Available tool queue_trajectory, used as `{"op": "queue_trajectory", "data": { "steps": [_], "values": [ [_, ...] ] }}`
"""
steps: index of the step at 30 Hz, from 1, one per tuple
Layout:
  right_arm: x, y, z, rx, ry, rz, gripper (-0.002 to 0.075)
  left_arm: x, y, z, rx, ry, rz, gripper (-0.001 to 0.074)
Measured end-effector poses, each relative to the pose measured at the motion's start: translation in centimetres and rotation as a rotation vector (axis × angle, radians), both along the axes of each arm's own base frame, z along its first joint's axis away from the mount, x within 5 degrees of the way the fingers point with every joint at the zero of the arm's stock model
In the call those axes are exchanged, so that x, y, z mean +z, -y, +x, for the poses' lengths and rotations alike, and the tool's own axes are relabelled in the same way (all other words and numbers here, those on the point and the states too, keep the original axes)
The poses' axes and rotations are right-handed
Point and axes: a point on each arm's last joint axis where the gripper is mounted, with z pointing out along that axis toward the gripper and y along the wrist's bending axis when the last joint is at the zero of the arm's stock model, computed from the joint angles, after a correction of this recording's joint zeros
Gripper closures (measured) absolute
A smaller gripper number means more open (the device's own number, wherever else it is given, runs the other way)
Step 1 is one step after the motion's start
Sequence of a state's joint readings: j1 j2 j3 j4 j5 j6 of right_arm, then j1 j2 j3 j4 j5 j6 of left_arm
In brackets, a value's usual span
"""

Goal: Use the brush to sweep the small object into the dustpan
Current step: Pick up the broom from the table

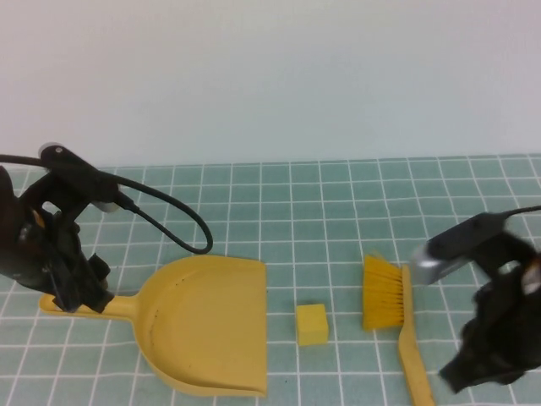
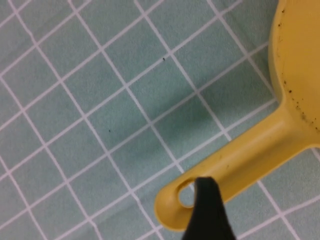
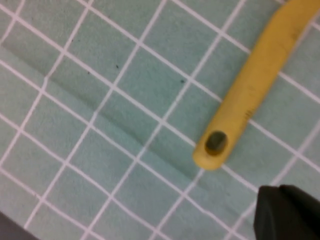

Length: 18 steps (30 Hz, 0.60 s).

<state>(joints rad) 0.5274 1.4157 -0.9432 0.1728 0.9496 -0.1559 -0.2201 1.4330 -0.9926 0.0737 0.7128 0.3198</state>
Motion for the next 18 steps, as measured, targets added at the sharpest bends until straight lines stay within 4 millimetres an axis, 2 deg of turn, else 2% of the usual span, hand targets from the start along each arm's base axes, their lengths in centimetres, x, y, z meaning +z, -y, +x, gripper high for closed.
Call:
{"op": "queue_trajectory", "data": {
  "steps": [3,6,8,10,12,15,18],
  "values": [
    [-2.0,-2.1,0.5,0.009,-0.021,-0.043,0.0684,0.0,0.0,-0.1,0.001,-0.009,0.002,0.0283],
    [-4.3,-3.9,1.4,0.012,-0.075,-0.090,0.0551,0.0,0.1,-0.1,0.034,-0.011,-0.025,0.0316],
    [-5.8,-4.7,2.1,0.000,-0.101,-0.115,0.0468,0.0,0.1,-0.1,0.086,-0.012,-0.054,0.0411],
    [-6.7,-5.0,2.6,-0.024,-0.114,-0.135,0.0431,0.1,0.1,0.0,0.129,-0.013,-0.076,0.0559],
    [-7.0,-5.0,2.9,-0.045,-0.104,-0.148,0.0414,0.4,0.2,0.1,0.149,-0.006,-0.096,0.0653],
    [-7.0,-5.0,3.2,-0.067,-0.080,-0.150,0.0403,0.7,0.4,0.3,0.201,-0.002,-0.155,0.0710],
    [-7.2,-5.1,3.5,-0.076,-0.061,-0.139,0.0401,1.4,0.8,0.5,0.242,0.007,-0.224,0.0728]
  ]
}}
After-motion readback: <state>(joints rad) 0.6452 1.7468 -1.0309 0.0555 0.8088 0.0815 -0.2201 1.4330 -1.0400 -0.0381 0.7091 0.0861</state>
